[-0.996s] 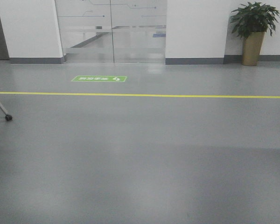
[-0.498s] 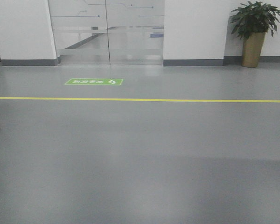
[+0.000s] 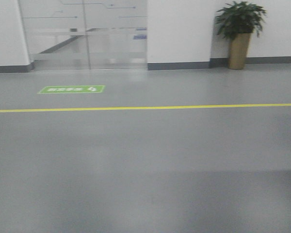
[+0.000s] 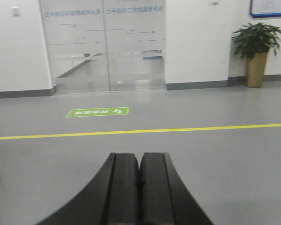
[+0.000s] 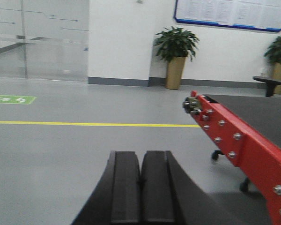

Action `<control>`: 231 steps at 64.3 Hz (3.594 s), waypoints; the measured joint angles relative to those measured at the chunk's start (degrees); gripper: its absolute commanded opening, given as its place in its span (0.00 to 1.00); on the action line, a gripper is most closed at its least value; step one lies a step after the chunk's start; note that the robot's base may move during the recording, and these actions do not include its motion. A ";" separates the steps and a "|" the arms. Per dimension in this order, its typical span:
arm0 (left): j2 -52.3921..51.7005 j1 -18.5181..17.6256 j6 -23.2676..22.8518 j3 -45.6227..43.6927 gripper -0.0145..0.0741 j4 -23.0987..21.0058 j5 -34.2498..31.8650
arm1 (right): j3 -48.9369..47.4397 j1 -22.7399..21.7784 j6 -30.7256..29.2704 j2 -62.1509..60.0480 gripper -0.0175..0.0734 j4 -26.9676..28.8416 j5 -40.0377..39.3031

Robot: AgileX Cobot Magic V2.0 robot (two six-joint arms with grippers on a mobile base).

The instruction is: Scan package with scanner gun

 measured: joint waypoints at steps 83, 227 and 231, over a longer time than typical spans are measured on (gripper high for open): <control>0.00 0.00 0.00 0.00 0.04 0.00 0.00 | 0.00 0.00 0.00 0.00 0.02 0.00 0.00; 0.00 -0.73 0.00 0.00 0.04 0.00 0.00 | 0.00 4.92 0.00 0.00 0.02 0.00 0.00; 0.00 -0.73 0.00 0.00 0.04 0.00 0.00 | 0.00 4.92 0.00 0.00 0.02 0.00 0.00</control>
